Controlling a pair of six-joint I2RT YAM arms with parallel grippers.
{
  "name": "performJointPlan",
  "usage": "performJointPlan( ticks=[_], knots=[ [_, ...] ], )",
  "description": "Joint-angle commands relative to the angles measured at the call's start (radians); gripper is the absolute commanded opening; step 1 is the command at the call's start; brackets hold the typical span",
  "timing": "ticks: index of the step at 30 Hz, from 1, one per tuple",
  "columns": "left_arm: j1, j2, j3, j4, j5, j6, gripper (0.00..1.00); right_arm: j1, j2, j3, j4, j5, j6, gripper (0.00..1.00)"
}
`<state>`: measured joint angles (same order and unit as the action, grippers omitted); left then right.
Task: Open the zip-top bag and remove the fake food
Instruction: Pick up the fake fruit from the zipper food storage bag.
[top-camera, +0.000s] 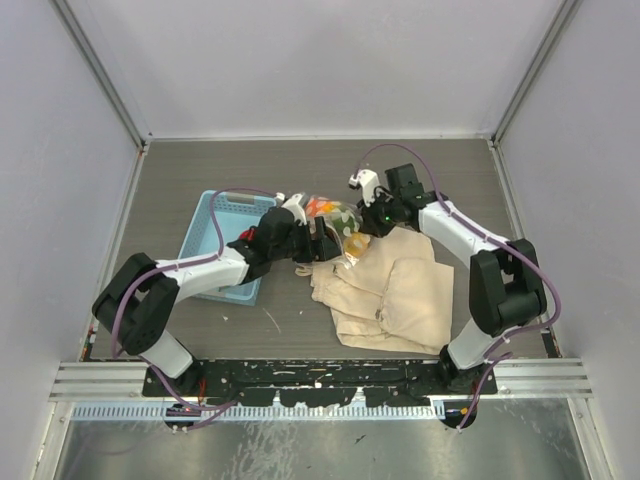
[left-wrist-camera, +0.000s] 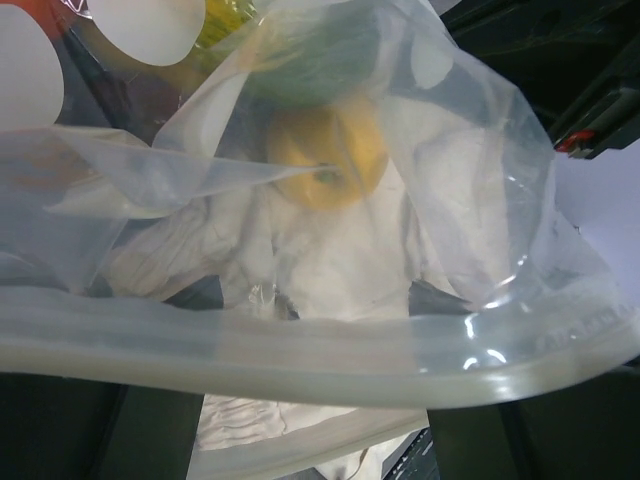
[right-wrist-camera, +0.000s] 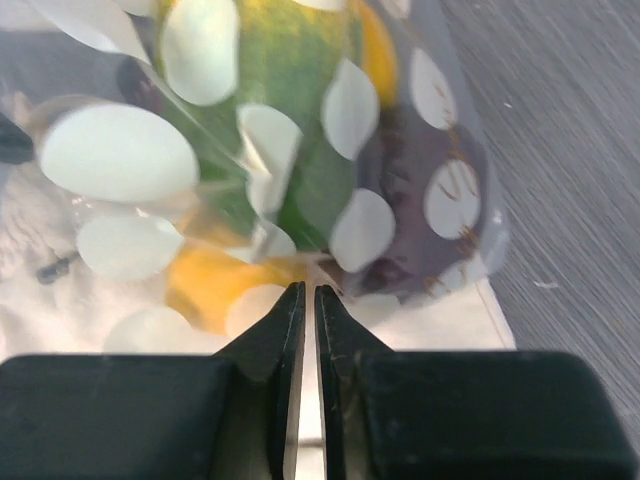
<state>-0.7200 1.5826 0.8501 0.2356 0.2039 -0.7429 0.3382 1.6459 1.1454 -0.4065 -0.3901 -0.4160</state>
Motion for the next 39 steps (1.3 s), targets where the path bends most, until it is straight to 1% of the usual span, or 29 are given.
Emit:
performJointPlan(
  ticks=[1,8,12,17,20,24,28,29,31,37,39],
  knots=[
    [-0.005,-0.003,0.030,0.025,-0.006,0.021,0.76,-0.058,-0.087,0.004,-0.003,0.002,-0.032,0.15],
    [-0.005,0.014,0.061,0.007,-0.003,0.033,0.77,-0.037,0.014,0.023,-0.015,-0.026,-0.005,0.13],
    [-0.005,0.032,0.075,-0.007,-0.015,0.045,0.79,-0.001,0.049,0.020,-0.017,-0.087,-0.010,0.11],
    [-0.006,0.075,0.117,-0.051,-0.039,0.083,0.81,0.024,0.068,0.022,-0.029,-0.163,-0.028,0.10],
    [-0.005,0.095,0.140,-0.076,-0.051,0.103,0.82,0.024,0.071,0.023,-0.031,-0.176,-0.029,0.10],
    [-0.005,0.113,0.165,-0.088,-0.056,0.119,0.86,0.025,0.071,0.020,-0.024,-0.202,-0.022,0.10],
    [-0.005,0.136,0.189,-0.105,-0.057,0.129,0.87,0.024,0.083,0.022,-0.024,-0.238,-0.013,0.10],
    [-0.005,0.141,0.193,-0.108,-0.055,0.131,0.89,0.024,0.084,0.022,-0.023,-0.245,-0.010,0.10],
    [-0.005,0.148,0.194,-0.107,-0.050,0.131,0.91,0.024,0.088,0.023,-0.022,-0.262,-0.007,0.10],
    [-0.005,0.138,0.172,-0.089,-0.016,0.124,0.92,0.021,0.108,0.023,-0.008,-0.309,0.031,0.11],
    [-0.005,0.128,0.160,-0.083,-0.006,0.128,0.92,0.014,0.121,0.026,-0.001,-0.346,0.052,0.12]
  ],
)
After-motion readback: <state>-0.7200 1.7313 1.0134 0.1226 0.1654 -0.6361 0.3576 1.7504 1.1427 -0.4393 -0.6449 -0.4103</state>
